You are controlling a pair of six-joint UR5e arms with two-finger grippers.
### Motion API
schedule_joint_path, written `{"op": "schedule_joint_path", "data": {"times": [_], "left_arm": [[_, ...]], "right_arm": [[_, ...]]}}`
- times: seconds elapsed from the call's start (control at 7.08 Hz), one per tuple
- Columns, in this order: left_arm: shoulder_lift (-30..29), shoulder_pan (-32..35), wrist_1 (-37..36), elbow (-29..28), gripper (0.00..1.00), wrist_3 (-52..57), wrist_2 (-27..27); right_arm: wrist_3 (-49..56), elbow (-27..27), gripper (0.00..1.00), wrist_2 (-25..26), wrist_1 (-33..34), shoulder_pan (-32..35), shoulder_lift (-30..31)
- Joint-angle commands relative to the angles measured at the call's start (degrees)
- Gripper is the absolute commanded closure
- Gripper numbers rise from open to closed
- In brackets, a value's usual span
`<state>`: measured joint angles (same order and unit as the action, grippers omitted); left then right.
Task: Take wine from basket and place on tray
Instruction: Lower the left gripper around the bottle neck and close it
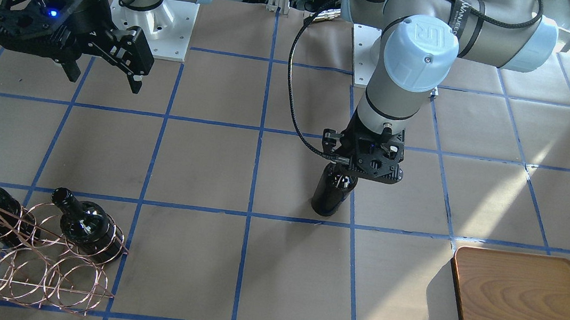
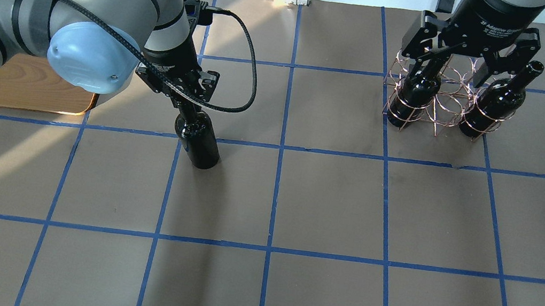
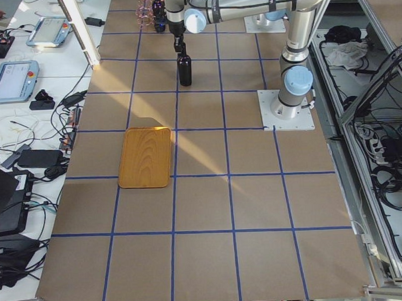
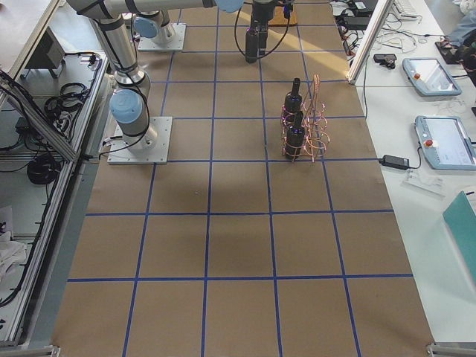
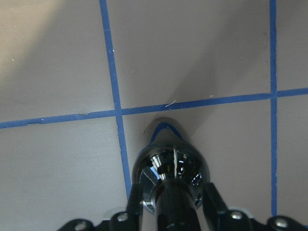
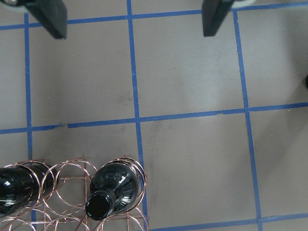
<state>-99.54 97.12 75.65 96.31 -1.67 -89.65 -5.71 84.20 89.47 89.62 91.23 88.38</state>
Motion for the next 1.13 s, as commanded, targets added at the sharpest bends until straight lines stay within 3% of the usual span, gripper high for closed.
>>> {"op": "schedule_joint_path", "data": {"times": [0.0, 0.14, 0.42, 0.99], "left_arm": [[0.05, 0.09, 0.11, -0.15, 0.03, -0.09, -0.35], [0.05, 0.09, 0.29, -0.15, 0.09, -0.09, -0.52], [0.05, 0.0, 0.81, -0.15, 0.35, -0.09, -0.44], [0.14, 0.0, 3.1, -0.24, 0.49, -0.26, -0.09]], "right_arm": [[0.0, 0.0, 0.0, 0.0, 0.2, -0.09, -0.05], [0.0, 0.0, 0.0, 0.0, 0.21, 0.0, 0.04], [0.0, 0.0, 0.0, 0.0, 0.29, 0.0, 0.04], [0.0, 0.0, 0.0, 0.0, 0.21, -0.09, 0.04]]}}
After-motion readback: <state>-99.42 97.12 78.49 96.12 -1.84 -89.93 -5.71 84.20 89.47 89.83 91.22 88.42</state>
